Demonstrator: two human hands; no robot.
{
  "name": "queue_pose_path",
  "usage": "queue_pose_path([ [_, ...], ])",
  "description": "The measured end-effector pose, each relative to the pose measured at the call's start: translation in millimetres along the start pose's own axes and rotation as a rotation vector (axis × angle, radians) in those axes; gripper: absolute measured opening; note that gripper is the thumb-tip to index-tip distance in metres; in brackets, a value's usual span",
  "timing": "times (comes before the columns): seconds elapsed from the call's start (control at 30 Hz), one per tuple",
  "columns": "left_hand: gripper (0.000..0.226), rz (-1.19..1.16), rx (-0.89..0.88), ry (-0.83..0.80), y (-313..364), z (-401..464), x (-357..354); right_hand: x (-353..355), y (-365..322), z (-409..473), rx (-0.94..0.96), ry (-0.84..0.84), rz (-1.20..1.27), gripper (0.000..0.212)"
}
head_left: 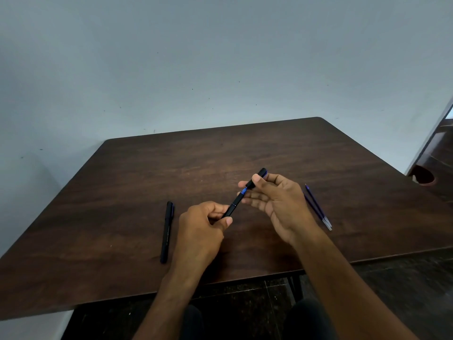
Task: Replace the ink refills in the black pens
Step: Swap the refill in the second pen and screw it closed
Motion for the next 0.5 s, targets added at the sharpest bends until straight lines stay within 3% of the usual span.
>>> queue_pose_path([
  [0.5,0.019,-0.037,0.008,-0.064,0.6,-8.4,-9.7,-12.6,14.4,-0.1,-0.022,-0.039,-0.079,0.009],
])
Point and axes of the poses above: each hand's wrist, its own z-axis towards the middle knuckle, its own x-axis out of the back of the hand, y = z × x, the point moved 10 cm from there along z, towards the middle knuckle, and after that the axes turned 12 degrees about -z, right-handed, at the moved point
